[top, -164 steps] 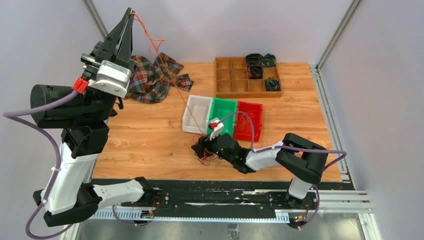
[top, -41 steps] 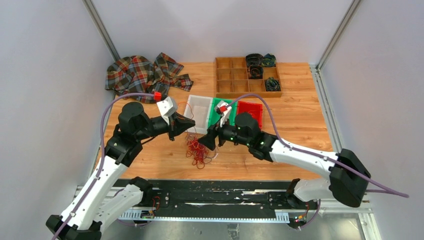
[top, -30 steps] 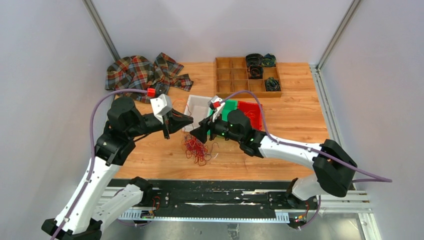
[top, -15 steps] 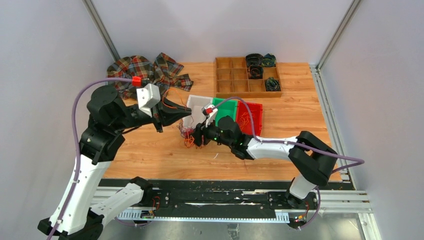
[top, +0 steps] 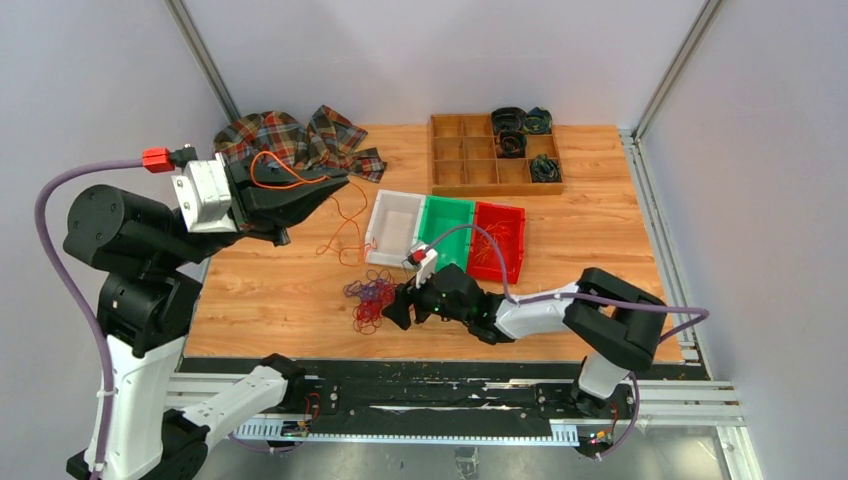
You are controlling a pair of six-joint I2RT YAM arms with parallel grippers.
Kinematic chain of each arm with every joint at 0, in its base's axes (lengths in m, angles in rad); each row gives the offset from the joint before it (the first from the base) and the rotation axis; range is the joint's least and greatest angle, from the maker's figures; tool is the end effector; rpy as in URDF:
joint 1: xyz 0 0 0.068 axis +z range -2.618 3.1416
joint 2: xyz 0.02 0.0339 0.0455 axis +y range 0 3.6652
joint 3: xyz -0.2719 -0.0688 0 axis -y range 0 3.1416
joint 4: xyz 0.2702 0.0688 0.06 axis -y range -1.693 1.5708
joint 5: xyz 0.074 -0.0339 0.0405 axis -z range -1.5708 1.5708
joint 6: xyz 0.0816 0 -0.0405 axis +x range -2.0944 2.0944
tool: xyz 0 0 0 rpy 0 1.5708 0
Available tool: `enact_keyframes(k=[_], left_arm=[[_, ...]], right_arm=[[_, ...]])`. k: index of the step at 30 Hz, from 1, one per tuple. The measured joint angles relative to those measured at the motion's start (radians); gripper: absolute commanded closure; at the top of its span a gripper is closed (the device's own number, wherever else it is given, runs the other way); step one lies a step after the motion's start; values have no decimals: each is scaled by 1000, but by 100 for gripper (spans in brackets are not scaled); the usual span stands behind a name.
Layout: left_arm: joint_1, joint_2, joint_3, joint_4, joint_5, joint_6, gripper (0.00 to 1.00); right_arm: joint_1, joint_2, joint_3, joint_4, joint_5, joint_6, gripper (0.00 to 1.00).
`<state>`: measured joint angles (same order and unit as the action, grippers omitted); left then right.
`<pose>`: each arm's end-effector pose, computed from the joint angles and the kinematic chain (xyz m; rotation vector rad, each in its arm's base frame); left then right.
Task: Untangle the cables
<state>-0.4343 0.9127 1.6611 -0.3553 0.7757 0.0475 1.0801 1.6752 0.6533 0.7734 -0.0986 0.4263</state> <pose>0.0966 -0.1078 0.6071 0.9480 0.9396 -0.7842 0.1771 0.3486 0.1465 -0.7061 1.8463 1.1221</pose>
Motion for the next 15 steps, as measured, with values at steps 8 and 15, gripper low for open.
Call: enact_keyframes(k=[8,15], left_arm=[[0,13,-121,47,-29,-6,99],[-57,120,-248,66,-52,-1,99]], right_arm=[[-14,-346,-22,-135,138,-15,22],[-87,-620,41,-440,477,-50,22]])
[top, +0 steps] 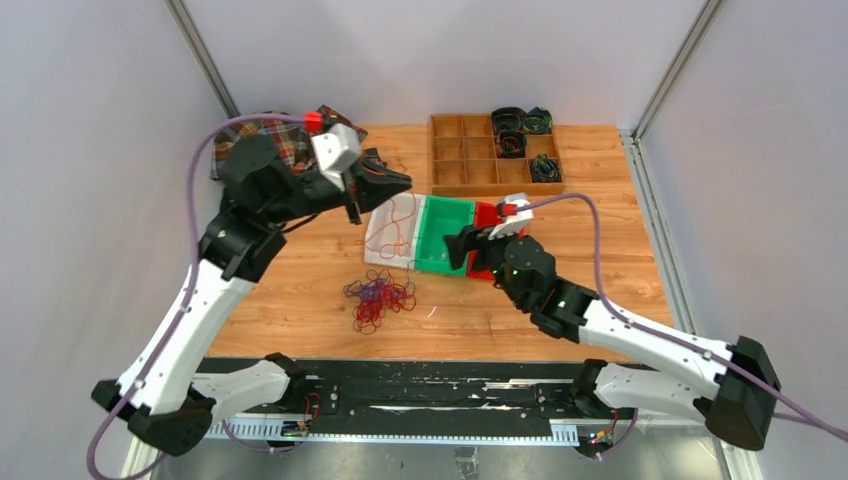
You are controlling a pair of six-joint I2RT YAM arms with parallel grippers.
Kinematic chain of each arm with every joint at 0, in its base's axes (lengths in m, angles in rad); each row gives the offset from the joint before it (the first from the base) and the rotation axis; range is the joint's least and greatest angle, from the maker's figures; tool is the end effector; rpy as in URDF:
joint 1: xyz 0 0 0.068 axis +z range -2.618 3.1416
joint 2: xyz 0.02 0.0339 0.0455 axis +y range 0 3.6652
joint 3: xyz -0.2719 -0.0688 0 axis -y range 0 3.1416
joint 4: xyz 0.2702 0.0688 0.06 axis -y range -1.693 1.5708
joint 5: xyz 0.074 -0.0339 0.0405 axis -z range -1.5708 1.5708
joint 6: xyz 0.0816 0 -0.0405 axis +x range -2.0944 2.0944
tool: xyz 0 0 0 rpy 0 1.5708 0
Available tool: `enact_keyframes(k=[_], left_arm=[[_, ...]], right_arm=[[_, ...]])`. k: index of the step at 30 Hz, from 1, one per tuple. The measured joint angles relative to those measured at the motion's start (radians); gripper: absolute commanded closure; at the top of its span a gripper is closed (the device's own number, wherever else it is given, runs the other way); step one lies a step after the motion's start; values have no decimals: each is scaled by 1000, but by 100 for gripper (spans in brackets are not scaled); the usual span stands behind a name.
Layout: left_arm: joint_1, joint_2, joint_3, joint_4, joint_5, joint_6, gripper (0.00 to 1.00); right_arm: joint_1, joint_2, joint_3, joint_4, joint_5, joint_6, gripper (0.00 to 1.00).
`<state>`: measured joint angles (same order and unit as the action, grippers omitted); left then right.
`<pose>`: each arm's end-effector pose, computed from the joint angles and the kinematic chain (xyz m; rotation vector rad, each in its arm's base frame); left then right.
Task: Untangle the cables
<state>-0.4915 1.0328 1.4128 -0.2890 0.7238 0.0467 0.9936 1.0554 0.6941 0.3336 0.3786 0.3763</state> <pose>0.1895 -0.1628 0.5152 0.9647 1.2373 -0.8853 0.1943 0.2431 0.3065 -0.2047 1.6369 0.7573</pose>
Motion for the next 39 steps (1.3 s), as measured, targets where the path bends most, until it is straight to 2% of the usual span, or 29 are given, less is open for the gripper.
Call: enact_keyframes(k=[4,7,16,23,31,39], left_arm=[[-103,105,-6,-16,-29,40,99],[-157,186,3,-34,-42,76,100],[-222,534,204,-28,-73,120,100],[-259,782,399,-15,-80,94,100],[-289,938,427,56,-153,89,99],[-293,1095,554,116,-213,55,100]], right_arm=[[-121,-98,0,-206,175,34,20],[-218,-174,-18,-314,249,69,18],[-404,-277,-60,-489,337,120,18],[-455,-329,-83,-526,350,130,19],[-470,-380,-103,-532,347,129,21],[-478,-417,-104,-535,347,129,21]])
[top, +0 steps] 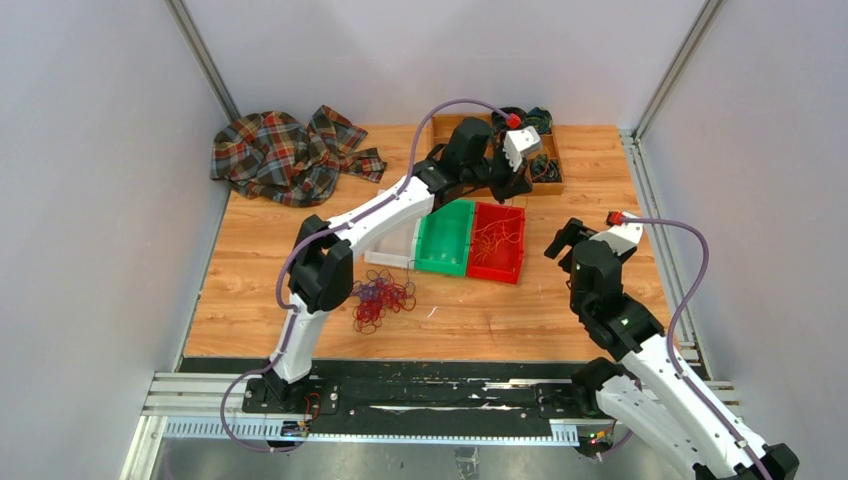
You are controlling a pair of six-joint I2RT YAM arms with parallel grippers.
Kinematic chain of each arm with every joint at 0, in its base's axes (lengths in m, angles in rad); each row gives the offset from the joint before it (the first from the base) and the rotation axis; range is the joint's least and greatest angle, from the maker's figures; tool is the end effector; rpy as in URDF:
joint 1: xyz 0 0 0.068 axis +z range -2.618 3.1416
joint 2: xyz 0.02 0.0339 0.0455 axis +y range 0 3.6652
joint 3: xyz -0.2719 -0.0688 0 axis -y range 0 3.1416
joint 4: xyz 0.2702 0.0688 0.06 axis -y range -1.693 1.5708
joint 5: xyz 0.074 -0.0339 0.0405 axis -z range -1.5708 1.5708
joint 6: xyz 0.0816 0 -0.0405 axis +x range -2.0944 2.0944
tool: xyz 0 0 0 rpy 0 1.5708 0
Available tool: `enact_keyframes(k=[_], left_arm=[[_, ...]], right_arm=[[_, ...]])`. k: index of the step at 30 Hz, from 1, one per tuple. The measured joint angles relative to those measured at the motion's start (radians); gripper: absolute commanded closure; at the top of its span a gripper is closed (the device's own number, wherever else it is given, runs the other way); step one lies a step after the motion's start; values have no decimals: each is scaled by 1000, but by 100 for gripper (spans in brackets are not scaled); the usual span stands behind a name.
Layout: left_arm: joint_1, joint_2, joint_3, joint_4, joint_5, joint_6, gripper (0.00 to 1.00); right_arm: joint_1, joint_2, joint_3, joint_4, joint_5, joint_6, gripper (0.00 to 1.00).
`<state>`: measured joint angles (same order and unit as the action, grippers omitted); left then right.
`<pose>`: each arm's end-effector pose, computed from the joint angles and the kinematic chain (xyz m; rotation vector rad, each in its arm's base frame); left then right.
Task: Untangle the cables
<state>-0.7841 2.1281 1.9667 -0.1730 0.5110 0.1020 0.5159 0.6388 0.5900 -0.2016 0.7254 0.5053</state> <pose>0.3805 -0.4359 0.3124 1.1580 1.5992 -0.9396 0.2053 0.0542 0.2889 0.4879 1.6889 0.0815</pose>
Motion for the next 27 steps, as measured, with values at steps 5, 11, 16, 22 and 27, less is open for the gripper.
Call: enact_keyframes(k=[5,11,16,22,27], left_arm=[[-15,21,6,40,-20,-35,100],[-24,21,-24,95,-74,-44,100],[-23,18,-134,106,-206,21,100],[-24,18,-227,90,-322,83,99],[-33,18,-268,89,-361,145,100]], right_arm=[[0,-10,0,-6,0,0,21],[0,-16,0,-8,-1,0,21],[0,-18,-1,-13,-2,0,21],[-5,-21,-4,-14,-6,0,21],[-7,-22,-4,-17,-11,0,22]])
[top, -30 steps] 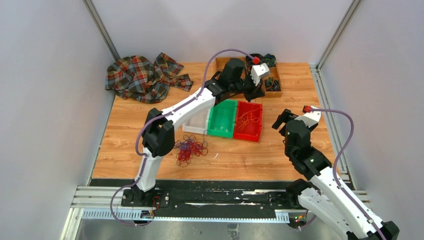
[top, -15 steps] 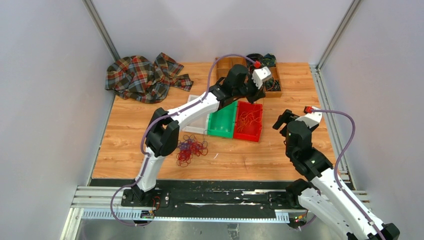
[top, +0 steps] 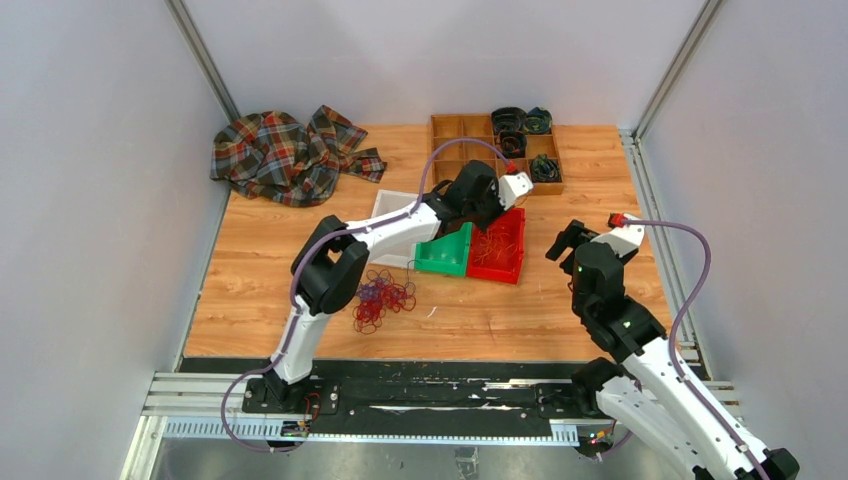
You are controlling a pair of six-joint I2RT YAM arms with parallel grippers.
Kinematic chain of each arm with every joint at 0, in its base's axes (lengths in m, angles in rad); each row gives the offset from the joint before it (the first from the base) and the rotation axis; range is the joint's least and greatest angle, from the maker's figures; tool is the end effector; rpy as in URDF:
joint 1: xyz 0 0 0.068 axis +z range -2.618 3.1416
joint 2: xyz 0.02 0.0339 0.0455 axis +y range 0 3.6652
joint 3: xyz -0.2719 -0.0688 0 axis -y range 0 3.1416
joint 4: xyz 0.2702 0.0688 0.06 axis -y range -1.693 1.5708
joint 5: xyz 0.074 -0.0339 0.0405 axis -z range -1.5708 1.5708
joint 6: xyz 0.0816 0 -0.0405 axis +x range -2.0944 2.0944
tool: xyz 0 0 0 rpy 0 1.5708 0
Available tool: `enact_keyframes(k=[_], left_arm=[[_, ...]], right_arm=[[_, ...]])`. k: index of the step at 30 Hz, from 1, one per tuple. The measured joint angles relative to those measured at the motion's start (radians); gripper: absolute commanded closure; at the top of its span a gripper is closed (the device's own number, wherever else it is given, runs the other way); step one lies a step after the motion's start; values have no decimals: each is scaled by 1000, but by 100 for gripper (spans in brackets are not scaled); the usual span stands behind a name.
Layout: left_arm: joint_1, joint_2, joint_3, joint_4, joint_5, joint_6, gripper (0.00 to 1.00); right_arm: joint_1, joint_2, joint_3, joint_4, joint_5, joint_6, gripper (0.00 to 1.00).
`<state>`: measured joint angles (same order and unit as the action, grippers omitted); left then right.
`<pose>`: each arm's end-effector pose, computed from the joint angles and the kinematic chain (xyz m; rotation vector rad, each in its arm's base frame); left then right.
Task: Untangle the cables
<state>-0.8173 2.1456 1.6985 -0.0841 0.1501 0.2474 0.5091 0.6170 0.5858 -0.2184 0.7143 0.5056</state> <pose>0.3816 -0.4246 0.2006 1.1618 1.7914 -0.4971 0.2021 0.0516 0.2889 0.4870 1.6906 0.0868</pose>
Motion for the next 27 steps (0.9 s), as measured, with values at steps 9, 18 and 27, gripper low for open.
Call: enact_keyframes(k=[9,18,27], left_arm=[[-39,3,-11,-68,-42,132,70],[-10,-124,-101,-157,107,170,48],[63,-219,-98,-304,277,212,27]], right_arm=[[-4,-1,0,-18,-10,-3,21],[-66,87,86,-26,-83,-25,20],[-176,262,143,-11,-283,4,16]])
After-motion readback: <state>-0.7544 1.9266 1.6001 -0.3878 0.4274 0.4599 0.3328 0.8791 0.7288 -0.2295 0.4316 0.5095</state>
